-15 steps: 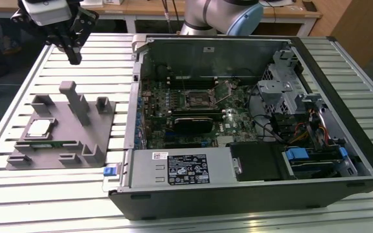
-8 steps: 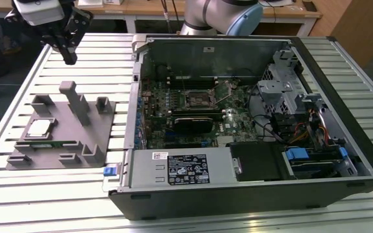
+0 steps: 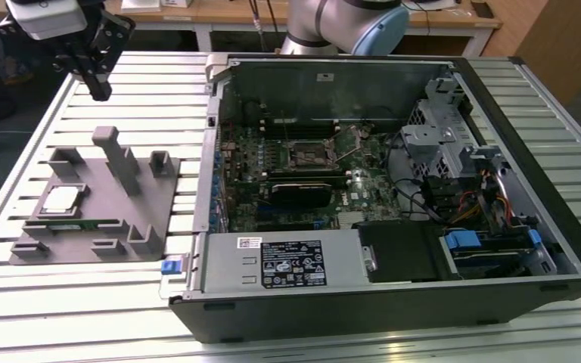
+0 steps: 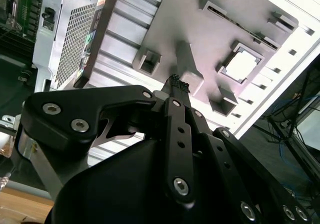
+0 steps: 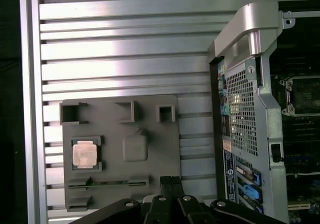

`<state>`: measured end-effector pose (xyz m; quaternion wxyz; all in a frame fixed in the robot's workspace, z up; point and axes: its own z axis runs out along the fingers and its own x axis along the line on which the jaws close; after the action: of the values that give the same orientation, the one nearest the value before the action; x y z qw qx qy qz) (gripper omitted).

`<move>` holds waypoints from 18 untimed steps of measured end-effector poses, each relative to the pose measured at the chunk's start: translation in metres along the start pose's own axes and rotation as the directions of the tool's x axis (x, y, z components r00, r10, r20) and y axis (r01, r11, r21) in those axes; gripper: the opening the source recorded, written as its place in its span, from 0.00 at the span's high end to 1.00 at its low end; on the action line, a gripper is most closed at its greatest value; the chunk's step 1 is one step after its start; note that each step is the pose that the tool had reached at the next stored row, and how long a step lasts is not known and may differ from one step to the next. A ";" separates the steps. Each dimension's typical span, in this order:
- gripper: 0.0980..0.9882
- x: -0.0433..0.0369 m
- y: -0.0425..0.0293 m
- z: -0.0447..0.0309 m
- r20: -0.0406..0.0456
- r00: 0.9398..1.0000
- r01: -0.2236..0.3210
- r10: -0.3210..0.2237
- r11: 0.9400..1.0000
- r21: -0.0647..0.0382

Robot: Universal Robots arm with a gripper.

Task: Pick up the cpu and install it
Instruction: 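Reach for the cpu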

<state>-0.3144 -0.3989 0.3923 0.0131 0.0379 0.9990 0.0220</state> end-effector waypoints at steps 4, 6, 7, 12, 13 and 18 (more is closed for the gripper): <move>0.99 0.0050 -0.0004 -0.0001 0.000 1.000 0.000 0.000 1.000 0.000; 0.99 0.0075 -0.0006 -0.0002 0.000 1.000 0.000 0.000 1.000 0.000; 0.99 0.0087 -0.0007 -0.0002 0.000 1.000 0.000 0.000 1.000 0.000; 0.99 0.0152 -0.0011 -0.0004 0.000 1.000 0.000 0.000 1.000 0.000; 0.99 0.0164 -0.0013 -0.0005 0.000 1.000 0.000 0.000 1.000 0.000; 0.99 0.0229 -0.0017 -0.0006 0.000 1.000 0.000 0.000 1.000 0.000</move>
<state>-0.3373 -0.3989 0.3922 0.0131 0.0379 0.9990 0.0220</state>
